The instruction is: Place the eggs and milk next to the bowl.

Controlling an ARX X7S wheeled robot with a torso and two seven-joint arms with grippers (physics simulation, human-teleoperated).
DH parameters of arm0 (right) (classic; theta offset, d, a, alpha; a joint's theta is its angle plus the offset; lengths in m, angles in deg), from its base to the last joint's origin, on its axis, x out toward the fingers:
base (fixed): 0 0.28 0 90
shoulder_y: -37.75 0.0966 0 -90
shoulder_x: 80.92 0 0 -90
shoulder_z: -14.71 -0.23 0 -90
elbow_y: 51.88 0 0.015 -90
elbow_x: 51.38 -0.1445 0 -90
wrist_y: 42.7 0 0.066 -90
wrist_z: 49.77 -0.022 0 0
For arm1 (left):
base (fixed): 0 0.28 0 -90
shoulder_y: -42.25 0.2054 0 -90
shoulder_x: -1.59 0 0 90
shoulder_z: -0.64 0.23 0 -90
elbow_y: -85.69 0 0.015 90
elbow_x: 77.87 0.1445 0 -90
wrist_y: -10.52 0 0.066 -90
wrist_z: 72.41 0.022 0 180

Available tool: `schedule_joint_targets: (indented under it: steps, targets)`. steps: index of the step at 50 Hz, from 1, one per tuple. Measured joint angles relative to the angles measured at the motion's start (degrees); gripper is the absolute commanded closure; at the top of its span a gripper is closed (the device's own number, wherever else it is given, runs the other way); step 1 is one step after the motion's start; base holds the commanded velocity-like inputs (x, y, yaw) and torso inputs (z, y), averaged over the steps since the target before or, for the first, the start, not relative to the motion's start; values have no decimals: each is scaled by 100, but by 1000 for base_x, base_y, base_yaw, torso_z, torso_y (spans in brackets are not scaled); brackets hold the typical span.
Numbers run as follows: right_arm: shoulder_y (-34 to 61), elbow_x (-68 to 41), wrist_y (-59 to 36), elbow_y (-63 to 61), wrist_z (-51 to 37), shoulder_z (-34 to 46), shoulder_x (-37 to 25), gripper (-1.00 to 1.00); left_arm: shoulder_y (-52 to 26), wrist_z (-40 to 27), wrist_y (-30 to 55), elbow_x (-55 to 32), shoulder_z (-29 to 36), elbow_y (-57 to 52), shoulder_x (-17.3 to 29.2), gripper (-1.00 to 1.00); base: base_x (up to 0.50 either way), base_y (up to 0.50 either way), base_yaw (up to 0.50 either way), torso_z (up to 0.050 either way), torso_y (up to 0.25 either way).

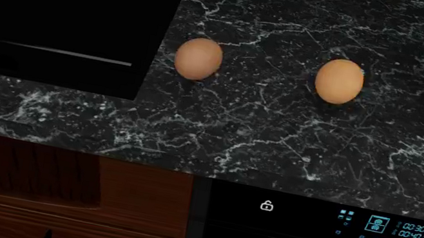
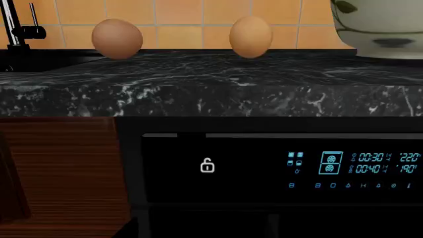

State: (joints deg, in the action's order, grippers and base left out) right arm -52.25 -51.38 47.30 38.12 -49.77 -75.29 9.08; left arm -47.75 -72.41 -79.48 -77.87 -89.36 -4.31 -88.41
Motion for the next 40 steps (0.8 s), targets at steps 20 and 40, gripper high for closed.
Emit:
schedule_joint_targets:
  steps: [20,40]
  targets:
    - [-6,-171,-20,-32,-336,360,-240,-100,35,-290,-7,-361,395,-117,337,-100,0,0,0,0,0]
    - [-37,-294,-91,-194,-596,587,-420,-100,143,-339,-238,-556,630,-325,553,-100,0,0,0,28,21]
